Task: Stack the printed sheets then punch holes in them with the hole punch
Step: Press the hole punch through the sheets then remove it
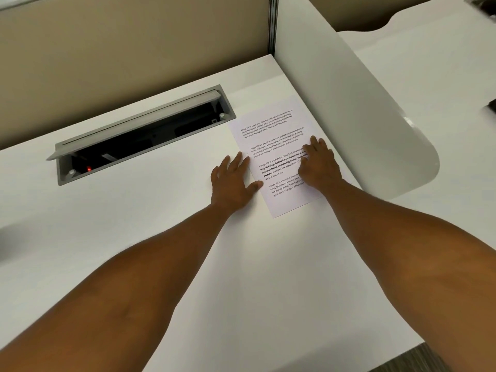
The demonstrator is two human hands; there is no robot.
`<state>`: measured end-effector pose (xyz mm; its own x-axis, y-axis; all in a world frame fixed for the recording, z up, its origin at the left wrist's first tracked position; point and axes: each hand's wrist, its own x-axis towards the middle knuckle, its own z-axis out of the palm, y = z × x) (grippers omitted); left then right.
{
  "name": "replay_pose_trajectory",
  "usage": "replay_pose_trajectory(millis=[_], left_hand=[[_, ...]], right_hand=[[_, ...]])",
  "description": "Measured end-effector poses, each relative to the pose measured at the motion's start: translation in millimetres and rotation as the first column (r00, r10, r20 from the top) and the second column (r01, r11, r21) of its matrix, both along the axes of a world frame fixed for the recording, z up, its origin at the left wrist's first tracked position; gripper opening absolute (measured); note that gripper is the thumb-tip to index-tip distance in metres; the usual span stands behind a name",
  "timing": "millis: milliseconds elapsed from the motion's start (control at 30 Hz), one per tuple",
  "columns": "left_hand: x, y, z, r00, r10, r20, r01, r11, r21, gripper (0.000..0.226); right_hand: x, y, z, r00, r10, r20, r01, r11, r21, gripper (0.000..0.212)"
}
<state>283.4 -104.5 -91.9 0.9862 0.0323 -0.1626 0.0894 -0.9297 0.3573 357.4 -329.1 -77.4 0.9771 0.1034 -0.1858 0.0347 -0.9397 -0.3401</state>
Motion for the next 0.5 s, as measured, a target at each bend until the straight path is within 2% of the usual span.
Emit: replay_pose_trajectory(millis=[300,500], left_hand=[[-4.2,3.8,14.0,0.999,0.008,-0.036,-0.011,0.997,-0.080,0.078],[-22.7,16.2,25.6,0.996,0.087,-0.033,-0.090,0.991,-0.096,0.070]], right_hand=[[-13.1,7.7,9.7,1.000,-0.001,0.018,0.001,1.000,0.008,0.047],[-29.8,27.3,23.5,0.997,0.064,0.052,-0.064,0.998,0.007,0.047]])
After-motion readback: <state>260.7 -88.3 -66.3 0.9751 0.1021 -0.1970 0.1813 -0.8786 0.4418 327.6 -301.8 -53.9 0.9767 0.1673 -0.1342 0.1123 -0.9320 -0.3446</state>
